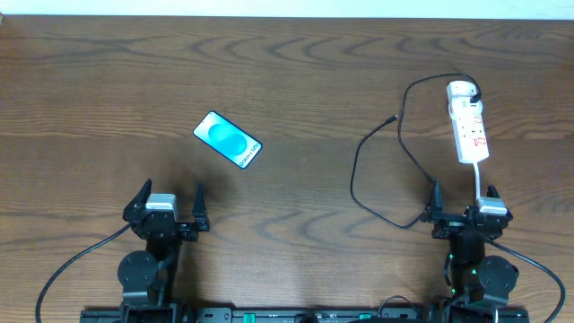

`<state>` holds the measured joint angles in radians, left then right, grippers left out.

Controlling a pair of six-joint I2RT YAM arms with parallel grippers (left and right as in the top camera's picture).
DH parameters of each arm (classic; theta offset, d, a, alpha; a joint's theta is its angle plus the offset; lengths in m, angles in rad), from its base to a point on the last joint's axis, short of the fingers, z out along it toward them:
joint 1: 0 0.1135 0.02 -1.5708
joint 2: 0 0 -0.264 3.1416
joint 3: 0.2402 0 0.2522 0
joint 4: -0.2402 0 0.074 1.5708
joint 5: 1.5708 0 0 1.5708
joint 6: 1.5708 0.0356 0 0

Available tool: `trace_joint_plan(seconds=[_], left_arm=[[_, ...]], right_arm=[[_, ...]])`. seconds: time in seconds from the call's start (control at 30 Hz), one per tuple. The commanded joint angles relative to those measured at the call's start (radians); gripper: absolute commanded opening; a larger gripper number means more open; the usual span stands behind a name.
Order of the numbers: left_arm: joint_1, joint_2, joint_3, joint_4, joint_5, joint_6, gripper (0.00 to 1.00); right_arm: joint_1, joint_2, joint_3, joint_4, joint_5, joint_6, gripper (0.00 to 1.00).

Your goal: Plug charger to phone and switch on socket

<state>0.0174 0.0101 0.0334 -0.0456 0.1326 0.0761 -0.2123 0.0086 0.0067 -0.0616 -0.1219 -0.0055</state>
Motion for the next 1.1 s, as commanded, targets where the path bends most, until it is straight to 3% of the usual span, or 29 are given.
trace_joint_plan(seconds=[0.0,1.07], left_arm=[[-0.001,-0.006,-0.029,-0.013,0.006,0.006,0.95],[-0.001,-0.006,-0.029,0.026,0.006,0.006,0.95]], right_arm=[[-0.002,-0.003,-0.002,-0.003,0.005,-0.010,0.99],[-0.002,-0.003,-0.002,-0.003,0.004,-0.010,0.99]])
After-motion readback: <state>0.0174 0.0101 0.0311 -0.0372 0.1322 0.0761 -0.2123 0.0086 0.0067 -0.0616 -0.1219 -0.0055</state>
